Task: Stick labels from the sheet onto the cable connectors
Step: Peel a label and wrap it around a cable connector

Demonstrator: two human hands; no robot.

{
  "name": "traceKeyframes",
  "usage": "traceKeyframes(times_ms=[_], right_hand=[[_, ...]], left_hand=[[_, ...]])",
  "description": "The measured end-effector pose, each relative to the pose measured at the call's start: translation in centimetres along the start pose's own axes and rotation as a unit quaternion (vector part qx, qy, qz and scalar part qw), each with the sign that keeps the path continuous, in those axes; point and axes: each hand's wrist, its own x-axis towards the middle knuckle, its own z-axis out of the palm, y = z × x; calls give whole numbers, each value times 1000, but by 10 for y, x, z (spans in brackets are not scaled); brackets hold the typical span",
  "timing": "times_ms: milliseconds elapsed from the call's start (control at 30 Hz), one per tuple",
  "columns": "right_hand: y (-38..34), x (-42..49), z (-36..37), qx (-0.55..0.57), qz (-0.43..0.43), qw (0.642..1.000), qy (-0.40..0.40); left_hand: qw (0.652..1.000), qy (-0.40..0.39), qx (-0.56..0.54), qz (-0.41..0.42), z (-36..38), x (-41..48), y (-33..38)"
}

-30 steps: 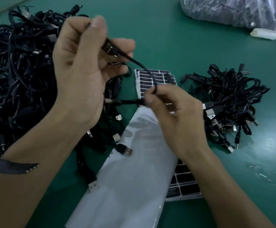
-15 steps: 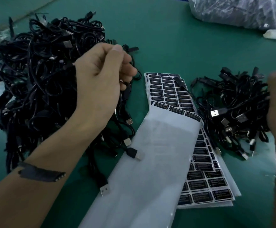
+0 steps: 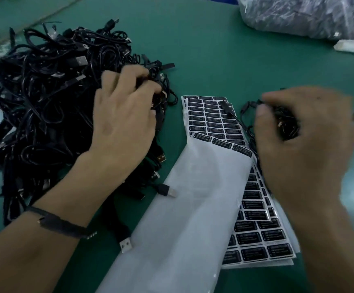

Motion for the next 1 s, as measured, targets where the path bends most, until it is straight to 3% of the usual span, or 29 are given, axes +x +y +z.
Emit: traceKeyframes(times_ms=[133, 267, 400, 533, 733, 800, 900, 1000], right_hand=[[-22, -14, 21, 39, -57, 986, -152], [-20, -21, 32, 54, -32, 973, -224], [-15, -23, 33, 74, 8, 965, -249], [-12, -25, 35, 76, 16, 966, -246], [-10, -25, 37, 156, 79, 962, -211], [-11, -23, 38, 234, 142, 942, -192], [-12, -20, 37, 430, 223, 863, -141], [-8, -12, 32, 529, 235, 808, -109]], left_hand=[[998, -18, 43, -52, -5, 3, -3], [997, -18, 34, -59, -4, 4, -2], [998, 14, -29, -44, -3, 3, -7], [984, 94, -149, -22, -2, 1, -11], [961, 153, -173, 152, -3, -3, 4], [945, 106, -233, 205, -2, -5, 9], [924, 67, -296, 234, -3, -6, 9], [918, 73, -312, 233, -4, -3, 6]])
